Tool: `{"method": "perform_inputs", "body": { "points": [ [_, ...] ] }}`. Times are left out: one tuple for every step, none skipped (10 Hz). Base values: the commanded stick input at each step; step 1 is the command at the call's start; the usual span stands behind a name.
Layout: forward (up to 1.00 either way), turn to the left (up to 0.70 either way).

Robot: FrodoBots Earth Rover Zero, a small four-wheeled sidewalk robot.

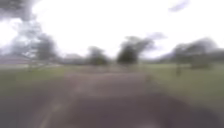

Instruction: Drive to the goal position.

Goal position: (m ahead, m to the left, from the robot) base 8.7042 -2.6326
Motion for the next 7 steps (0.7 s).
{"method": "perform_inputs", "body": {
  "points": [
    [0.7,0.35],
    [0.7,0.08],
    [0.7,0.0],
    [0.7,0.0],
    [0.7,0.0],
    [0.7,0.0],
    [0.7,0.0]
  ]
}}
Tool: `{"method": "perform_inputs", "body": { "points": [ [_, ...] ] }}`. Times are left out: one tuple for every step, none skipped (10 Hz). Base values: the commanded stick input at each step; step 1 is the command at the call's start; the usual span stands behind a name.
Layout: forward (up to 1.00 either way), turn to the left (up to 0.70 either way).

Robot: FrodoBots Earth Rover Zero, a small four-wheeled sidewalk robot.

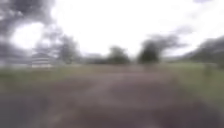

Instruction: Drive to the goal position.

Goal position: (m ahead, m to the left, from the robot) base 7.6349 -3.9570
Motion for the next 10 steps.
{"method": "perform_inputs", "body": {
  "points": [
    [0.7,0.0],
    [0.7,0.0],
    [0.7,0.0],
    [0.7,0.0],
    [0.7,0.0],
    [0.7,0.0],
    [0.7,0.0],
    [0.7,0.0],
    [0.7,0.0],
    [0.7,0.0]
  ]
}}
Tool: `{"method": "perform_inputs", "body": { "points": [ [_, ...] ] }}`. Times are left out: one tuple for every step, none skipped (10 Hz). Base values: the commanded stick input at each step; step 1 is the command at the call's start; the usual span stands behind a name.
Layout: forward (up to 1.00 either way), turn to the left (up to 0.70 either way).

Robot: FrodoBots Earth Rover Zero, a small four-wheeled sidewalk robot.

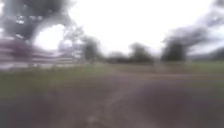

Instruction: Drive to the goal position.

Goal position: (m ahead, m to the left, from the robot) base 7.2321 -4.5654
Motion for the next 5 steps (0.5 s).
{"method": "perform_inputs", "body": {
  "points": [
    [0.7,0.0],
    [0.7,0.0],
    [0.7,0.0],
    [0.7,0.0],
    [0.7,0.0]
  ]
}}
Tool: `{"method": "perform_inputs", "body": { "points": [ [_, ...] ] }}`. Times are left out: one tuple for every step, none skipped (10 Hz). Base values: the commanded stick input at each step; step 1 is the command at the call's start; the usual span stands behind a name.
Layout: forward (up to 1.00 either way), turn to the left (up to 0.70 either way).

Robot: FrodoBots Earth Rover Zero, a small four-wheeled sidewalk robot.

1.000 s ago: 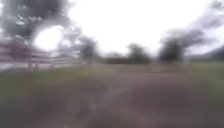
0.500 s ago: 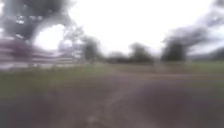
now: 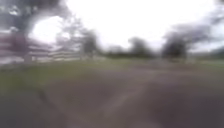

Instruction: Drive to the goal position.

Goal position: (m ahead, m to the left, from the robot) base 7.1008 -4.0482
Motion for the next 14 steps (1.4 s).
{"method": "perform_inputs", "body": {
  "points": [
    [0.7,0.0],
    [0.7,0.0],
    [0.7,0.0],
    [0.7,0.0],
    [0.7,0.0],
    [0.7,0.0],
    [0.7,0.0],
    [0.7,0.0],
    [0.7,0.0],
    [0.7,0.0],
    [0.7,0.0],
    [0.7,0.0],
    [0.7,0.0],
    [0.7,0.0]
  ]
}}
